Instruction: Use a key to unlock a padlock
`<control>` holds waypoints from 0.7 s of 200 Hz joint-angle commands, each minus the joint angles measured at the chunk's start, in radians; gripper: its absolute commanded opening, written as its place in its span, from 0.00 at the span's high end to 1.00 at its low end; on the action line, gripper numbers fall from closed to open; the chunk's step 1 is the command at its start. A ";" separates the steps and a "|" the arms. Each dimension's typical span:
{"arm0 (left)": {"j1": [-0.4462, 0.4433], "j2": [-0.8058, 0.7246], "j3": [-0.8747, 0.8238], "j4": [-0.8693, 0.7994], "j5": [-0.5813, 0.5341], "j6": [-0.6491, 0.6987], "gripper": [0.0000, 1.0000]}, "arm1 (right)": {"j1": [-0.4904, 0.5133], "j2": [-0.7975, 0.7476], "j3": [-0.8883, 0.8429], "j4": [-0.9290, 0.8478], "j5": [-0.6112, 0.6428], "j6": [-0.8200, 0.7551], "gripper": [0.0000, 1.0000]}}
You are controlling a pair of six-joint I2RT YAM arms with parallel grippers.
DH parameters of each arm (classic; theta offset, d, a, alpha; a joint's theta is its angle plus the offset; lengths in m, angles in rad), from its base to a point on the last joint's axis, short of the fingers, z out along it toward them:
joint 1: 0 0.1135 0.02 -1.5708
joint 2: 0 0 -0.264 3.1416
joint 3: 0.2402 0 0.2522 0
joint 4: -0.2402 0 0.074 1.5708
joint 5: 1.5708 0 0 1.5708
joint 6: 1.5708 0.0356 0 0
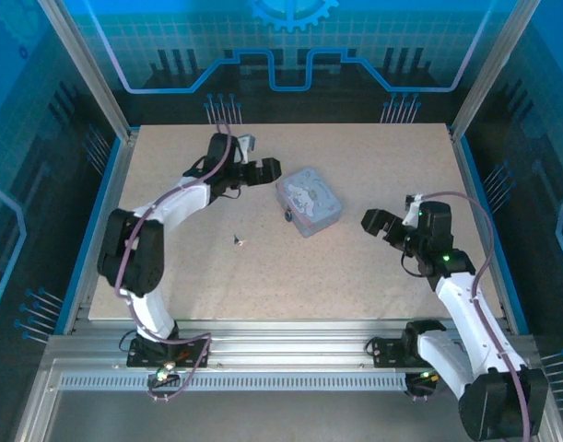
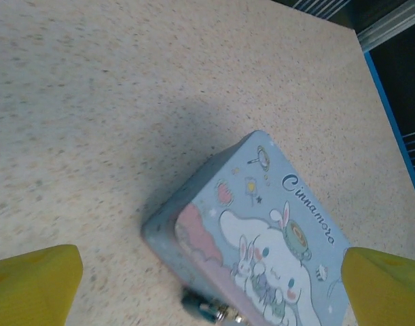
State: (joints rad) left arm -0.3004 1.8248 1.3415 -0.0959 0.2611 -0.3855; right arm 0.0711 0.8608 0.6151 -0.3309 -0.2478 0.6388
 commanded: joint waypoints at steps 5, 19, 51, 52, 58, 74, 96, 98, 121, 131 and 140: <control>-0.030 0.116 0.151 -0.125 0.010 0.035 0.01 | 0.067 -0.008 -0.028 -0.045 -0.031 0.025 0.00; -0.038 0.187 0.225 -0.160 0.006 0.040 0.02 | 0.093 -0.010 -0.047 -0.033 -0.028 0.042 0.00; -0.053 0.328 0.391 -0.249 0.058 0.045 0.05 | 0.141 -0.013 -0.075 -0.028 -0.013 0.058 0.00; -0.054 0.331 0.397 -0.254 0.059 0.046 0.05 | 0.141 -0.013 -0.076 -0.027 -0.012 0.058 0.00; -0.059 0.352 0.427 -0.282 0.062 0.054 0.06 | 0.147 -0.014 -0.080 -0.026 -0.011 0.058 0.00; -0.076 0.383 0.465 -0.323 0.079 0.081 0.09 | 0.149 -0.010 -0.095 -0.022 -0.005 0.059 0.00; -0.087 0.364 0.422 -0.308 0.097 0.082 0.13 | 0.149 0.018 -0.097 -0.011 0.003 0.062 0.00; -0.088 0.360 0.413 -0.301 0.099 0.081 0.13 | 0.148 0.022 -0.097 -0.008 0.002 0.063 0.00; -0.091 0.291 0.296 -0.216 0.138 0.046 0.17 | 0.148 0.087 -0.083 0.031 -0.024 0.076 0.00; -0.096 0.258 0.245 -0.182 0.146 0.030 0.19 | 0.149 0.128 -0.070 0.047 -0.037 0.078 0.01; -0.103 0.229 0.202 -0.153 0.149 0.020 0.20 | 0.148 0.165 -0.055 0.059 -0.050 0.079 0.04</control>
State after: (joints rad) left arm -0.3893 2.1509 1.6356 -0.3069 0.3470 -0.3408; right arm 0.2104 0.9592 0.5278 -0.3130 -0.2558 0.7013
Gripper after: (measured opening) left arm 0.813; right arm 0.982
